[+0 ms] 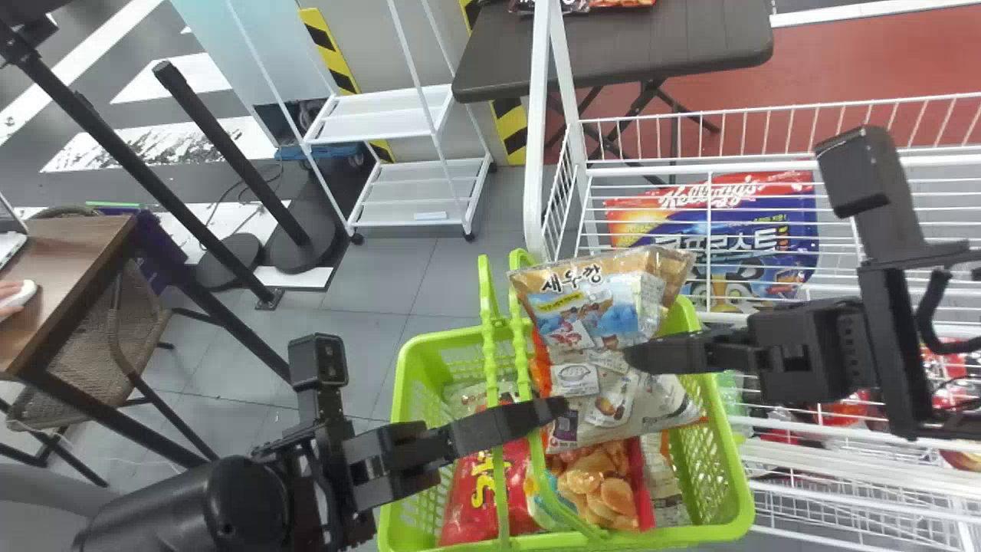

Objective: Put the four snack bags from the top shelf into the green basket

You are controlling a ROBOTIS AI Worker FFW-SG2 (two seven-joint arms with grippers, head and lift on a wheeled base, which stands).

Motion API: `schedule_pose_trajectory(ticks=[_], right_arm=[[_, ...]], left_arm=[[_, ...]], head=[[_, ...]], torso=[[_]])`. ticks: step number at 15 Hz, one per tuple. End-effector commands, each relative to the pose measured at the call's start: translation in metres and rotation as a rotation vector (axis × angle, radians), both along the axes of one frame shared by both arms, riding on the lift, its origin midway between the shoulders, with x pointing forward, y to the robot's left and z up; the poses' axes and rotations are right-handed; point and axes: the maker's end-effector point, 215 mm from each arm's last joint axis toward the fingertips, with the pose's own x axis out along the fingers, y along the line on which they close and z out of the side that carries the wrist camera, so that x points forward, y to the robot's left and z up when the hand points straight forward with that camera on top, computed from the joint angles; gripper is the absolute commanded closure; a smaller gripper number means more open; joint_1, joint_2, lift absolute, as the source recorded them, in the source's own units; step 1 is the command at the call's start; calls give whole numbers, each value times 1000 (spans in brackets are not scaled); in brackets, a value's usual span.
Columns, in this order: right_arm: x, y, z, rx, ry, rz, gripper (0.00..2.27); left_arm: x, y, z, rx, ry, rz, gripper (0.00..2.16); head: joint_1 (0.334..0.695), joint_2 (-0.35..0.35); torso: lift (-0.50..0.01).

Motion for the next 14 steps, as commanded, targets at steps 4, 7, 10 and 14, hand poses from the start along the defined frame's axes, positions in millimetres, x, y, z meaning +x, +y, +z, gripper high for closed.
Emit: schedule_pose_trajectory(ticks=[4,7,10,14], right_arm=[[8,7,-13,-50,26,30,1497],[18,9,-7,-65,0,34,-1],[21,8,2,-41,-8,37,63],[30,-9,44,64,-46,5,63]], left_arm=[[-3,2,10,-43,0,0,2148],[-4,5,16,-66,-2,4,2148],[-3,11,16,-60,-4,19,2148],[-1,19,14,-71,0,39,2148]], head=[[695,350],[695,350],[695,350],[695,350]], torso=[[0],[0],[0],[0]])
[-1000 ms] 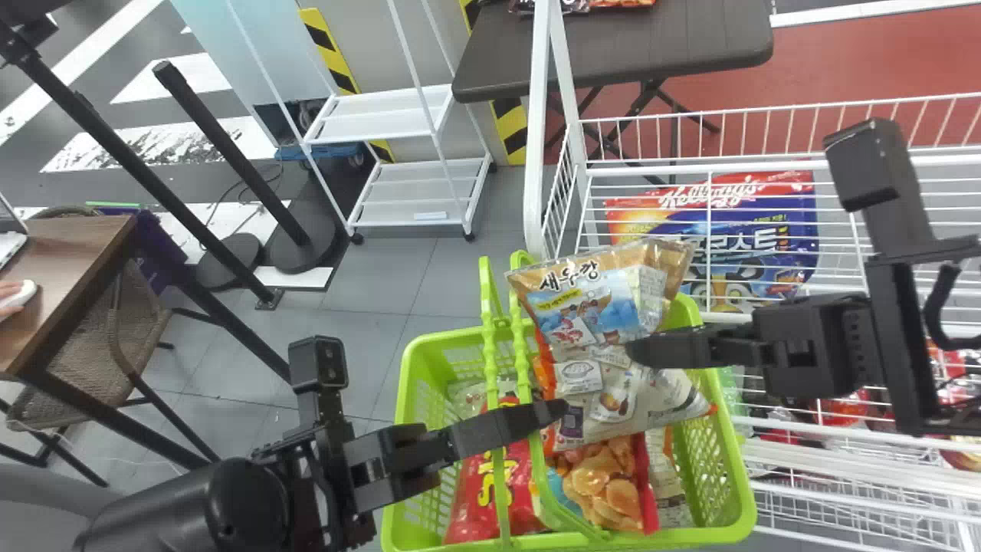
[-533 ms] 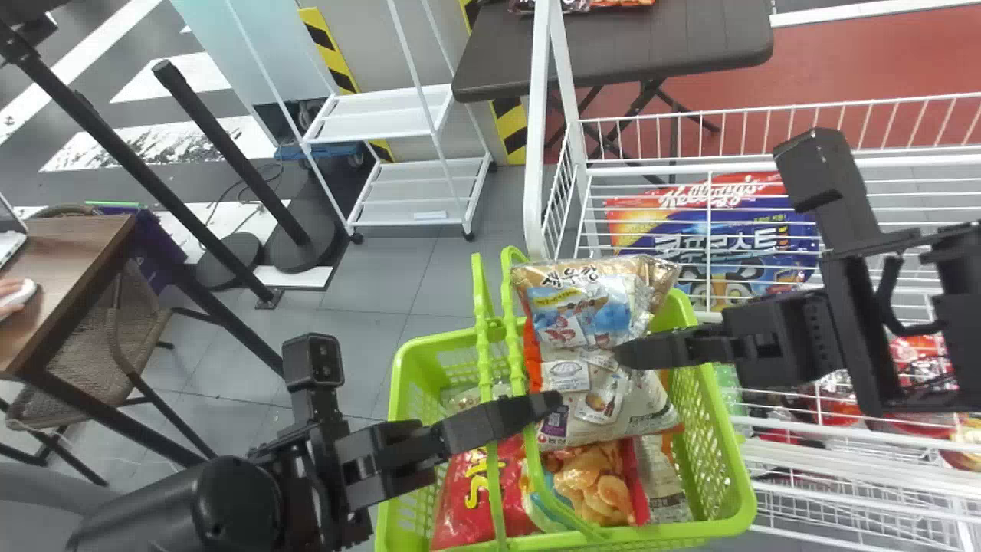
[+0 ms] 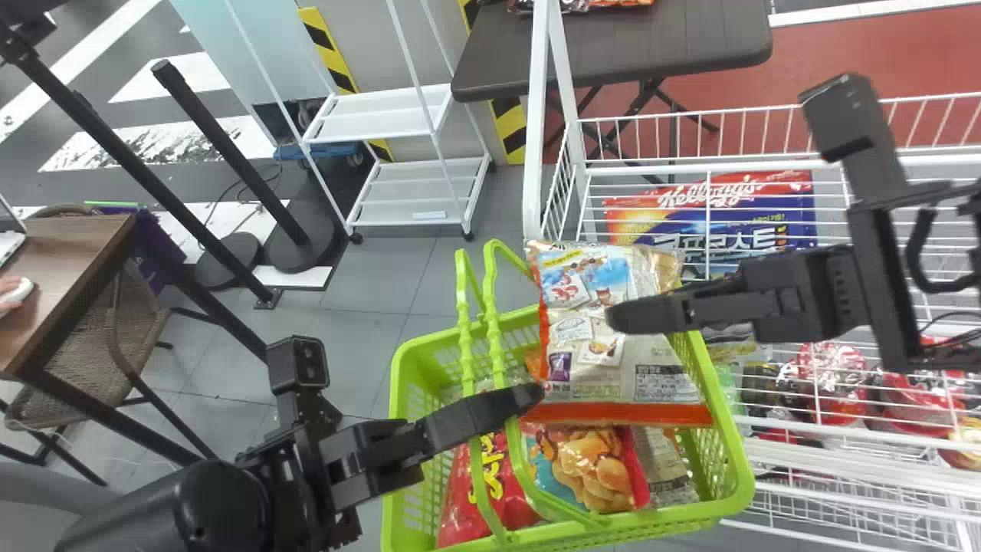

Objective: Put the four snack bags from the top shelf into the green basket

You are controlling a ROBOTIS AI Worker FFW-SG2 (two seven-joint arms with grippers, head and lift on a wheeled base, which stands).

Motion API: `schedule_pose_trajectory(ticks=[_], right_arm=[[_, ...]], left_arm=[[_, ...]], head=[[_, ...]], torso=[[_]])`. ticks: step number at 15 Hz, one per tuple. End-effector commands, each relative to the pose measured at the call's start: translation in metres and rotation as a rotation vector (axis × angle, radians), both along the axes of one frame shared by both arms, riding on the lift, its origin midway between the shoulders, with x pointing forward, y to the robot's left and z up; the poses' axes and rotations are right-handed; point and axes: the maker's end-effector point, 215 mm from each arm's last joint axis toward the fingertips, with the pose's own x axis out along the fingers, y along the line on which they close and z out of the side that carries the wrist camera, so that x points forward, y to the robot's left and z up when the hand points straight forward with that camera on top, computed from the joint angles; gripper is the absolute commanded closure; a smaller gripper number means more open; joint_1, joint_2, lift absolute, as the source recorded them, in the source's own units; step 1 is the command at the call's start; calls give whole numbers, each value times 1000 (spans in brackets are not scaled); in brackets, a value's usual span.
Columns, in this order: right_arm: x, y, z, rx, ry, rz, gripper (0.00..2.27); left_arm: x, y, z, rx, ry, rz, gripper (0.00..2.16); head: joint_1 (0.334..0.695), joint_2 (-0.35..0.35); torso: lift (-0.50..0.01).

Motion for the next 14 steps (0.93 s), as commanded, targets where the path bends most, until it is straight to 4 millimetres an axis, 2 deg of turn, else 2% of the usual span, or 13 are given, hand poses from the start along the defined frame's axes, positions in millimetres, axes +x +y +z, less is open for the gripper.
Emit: schedule_pose_trajectory(ticks=[1,4,5,6,8,10,11,12,14], right_arm=[[-2,-13,15,36,-7,-11,63],[12,-42,29,28,-73,-96,63],[21,-64,15,-55,-109,-165,66],[23,-85,-10,-151,-117,-217,70],[12,-133,-76,-338,-64,-303,70],[-3,-180,-127,-493,-4,-395,70],[10,-199,-138,-521,-63,-470,70],[31,-210,-134,-515,-160,-533,70],[58,-224,-120,-454,-297,-611,70]], left_arm=[[1,4,1,-14,-4,5,2148],[-1,7,5,-38,-12,12,2148],[-2,10,6,-45,-14,21,2148],[-3,13,5,-50,-11,28,2148],[-6,15,3,-45,-3,33,2148],[-9,19,-1,-35,-3,43,2148],[-11,22,-3,-30,0,51,2148],[-11,24,-3,-28,2,57,2148],[-13,25,-5,-27,8,58,2148]], head=[[695,350],[695,350],[695,350],[695,345],[695,303],[695,226],[695,201],[695,170],[695,104]], torso=[[0],[0],[0],[0],[0],[0],[0],[0],[0]])
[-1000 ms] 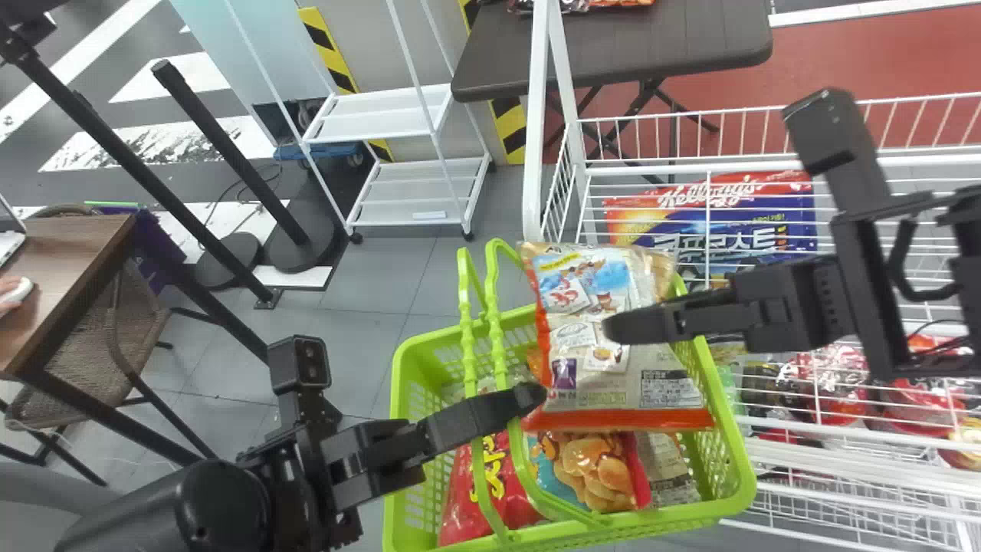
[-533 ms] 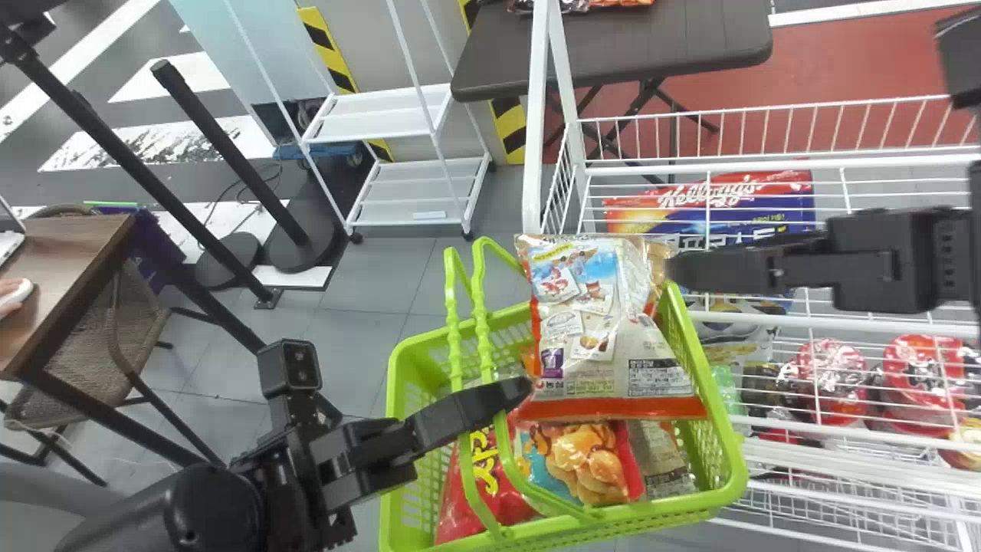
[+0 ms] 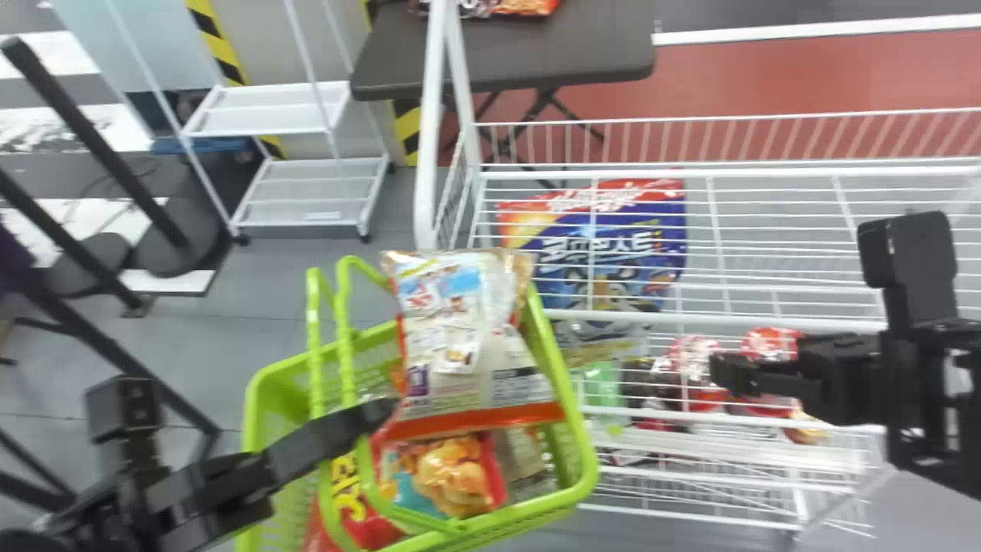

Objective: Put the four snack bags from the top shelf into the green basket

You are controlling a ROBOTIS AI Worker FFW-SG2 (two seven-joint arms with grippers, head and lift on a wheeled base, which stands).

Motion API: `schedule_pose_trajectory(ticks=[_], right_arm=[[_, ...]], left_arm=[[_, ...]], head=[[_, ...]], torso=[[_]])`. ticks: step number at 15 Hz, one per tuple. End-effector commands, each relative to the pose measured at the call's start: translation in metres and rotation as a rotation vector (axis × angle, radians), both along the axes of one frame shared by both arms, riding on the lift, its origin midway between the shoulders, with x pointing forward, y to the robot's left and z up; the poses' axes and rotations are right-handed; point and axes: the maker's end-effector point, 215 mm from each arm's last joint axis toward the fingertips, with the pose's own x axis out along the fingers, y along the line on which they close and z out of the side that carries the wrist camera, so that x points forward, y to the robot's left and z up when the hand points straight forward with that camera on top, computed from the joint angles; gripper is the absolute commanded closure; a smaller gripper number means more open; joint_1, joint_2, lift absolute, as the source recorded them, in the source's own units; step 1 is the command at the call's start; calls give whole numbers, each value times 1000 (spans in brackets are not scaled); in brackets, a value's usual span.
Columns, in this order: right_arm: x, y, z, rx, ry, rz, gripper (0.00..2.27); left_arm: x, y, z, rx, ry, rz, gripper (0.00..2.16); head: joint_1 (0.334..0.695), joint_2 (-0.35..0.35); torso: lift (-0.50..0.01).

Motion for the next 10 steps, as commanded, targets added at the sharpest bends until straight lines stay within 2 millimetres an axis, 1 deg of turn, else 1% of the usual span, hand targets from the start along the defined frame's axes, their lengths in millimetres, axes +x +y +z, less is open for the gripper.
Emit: schedule_pose_trajectory(ticks=[1,3,4,5,7,10], right_arm=[[36,-19,31,19,-237,-44,70],[53,-31,53,15,-381,-64,70],[60,-40,60,6,-439,-76,70],[65,-47,63,0,-477,-86,70],[71,-52,69,-22,-552,-80,70],[71,-61,66,-46,-571,-92,70]], left_arm=[[-2,0,1,-9,0,-2,2148],[-4,0,-1,-10,6,-1,2148],[-6,0,-2,-13,9,-2,2148],[-7,0,-2,-14,11,-1,2148],[-10,1,0,-21,9,1,2148],[-12,0,4,-23,1,-5,2148]], head=[[695,89],[695,68],[695,58],[695,47],[695,17],[695,0]], torso=[[0],[0],[0],[0],[0],[0]])
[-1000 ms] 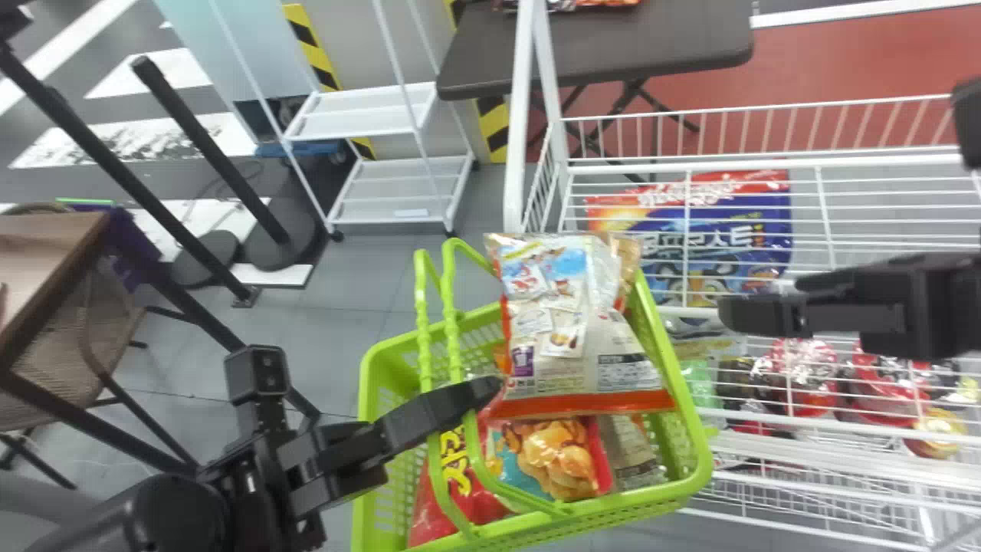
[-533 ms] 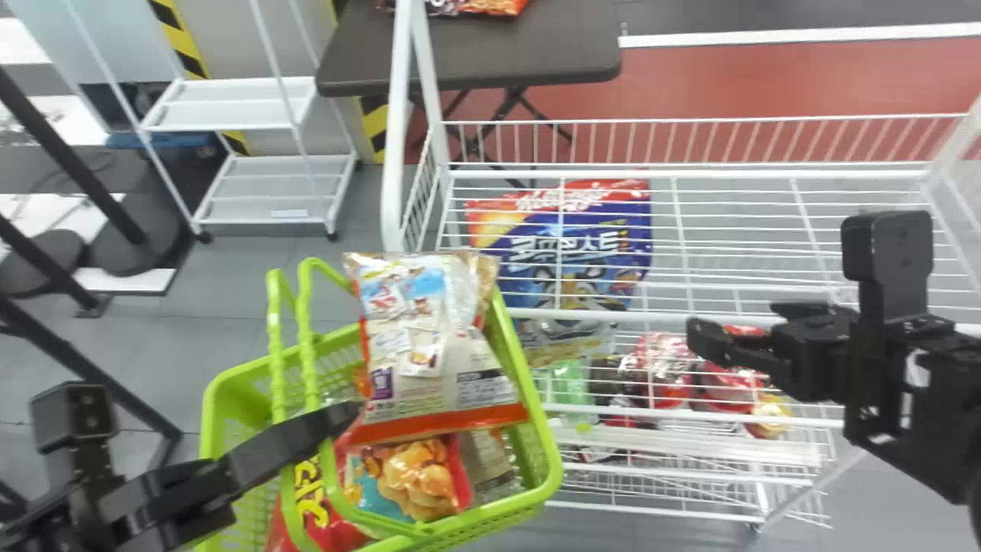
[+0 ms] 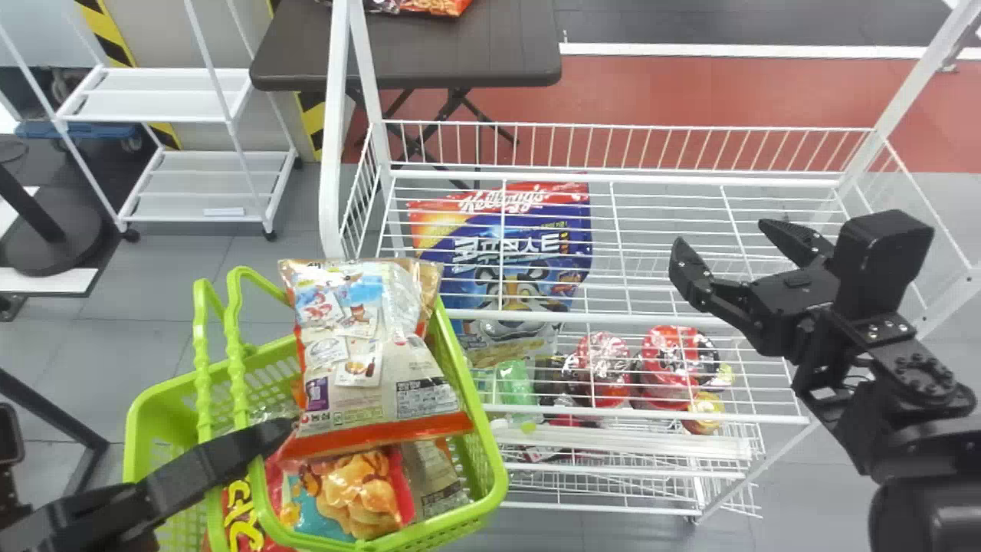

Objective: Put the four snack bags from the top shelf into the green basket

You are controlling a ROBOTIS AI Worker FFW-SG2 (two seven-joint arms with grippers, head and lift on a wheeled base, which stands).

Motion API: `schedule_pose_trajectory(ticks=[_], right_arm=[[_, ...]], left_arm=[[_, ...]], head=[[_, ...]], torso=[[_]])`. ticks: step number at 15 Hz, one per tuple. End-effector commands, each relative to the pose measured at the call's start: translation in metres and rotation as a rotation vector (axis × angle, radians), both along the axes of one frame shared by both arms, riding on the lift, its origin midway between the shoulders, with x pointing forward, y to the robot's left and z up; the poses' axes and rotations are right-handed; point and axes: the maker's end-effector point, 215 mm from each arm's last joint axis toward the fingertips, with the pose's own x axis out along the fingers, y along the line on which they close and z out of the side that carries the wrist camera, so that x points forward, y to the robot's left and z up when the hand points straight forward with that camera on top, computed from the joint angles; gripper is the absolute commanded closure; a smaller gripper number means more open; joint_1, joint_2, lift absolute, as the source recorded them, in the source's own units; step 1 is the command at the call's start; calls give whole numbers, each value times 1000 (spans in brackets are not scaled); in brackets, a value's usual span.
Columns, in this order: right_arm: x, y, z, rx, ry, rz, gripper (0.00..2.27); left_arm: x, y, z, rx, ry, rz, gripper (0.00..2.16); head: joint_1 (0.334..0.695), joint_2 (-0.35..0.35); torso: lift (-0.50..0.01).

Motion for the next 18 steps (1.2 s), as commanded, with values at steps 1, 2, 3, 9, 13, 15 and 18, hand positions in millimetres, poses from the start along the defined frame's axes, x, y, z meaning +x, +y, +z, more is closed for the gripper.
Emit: schedule_pose_trajectory(ticks=[1,2,3,9,13,15,18], right_arm=[[-3,-6,-2,-10,-8,-11,70],[-4,-6,-3,-11,-5,-15,80],[-6,-10,-4,-13,-3,-21,80],[-8,-10,-2,-6,-10,-24,83],[-7,-10,3,0,-30,-23,83],[-6,-10,5,3,-38,-25,83],[-7,-10,3,4,-36,-25,83]], left_arm=[[-3,0,3,-9,-7,-5,2148],[-4,-1,4,-10,-9,-6,2148],[-4,-1,5,-12,-9,-8,2148],[-6,-2,6,-15,-11,-10,2148],[-6,-3,7,-14,-14,-12,2148],[-6,-4,7,-13,-14,-15,2148],[-6,-5,9,-10,-19,-18,2148]], head=[[695,-8],[695,-11],[695,-15],[695,-26],[695,-26],[695,-27],[695,-30]], torso=[[0],[0],[0],[0],[0],[0],[0]])
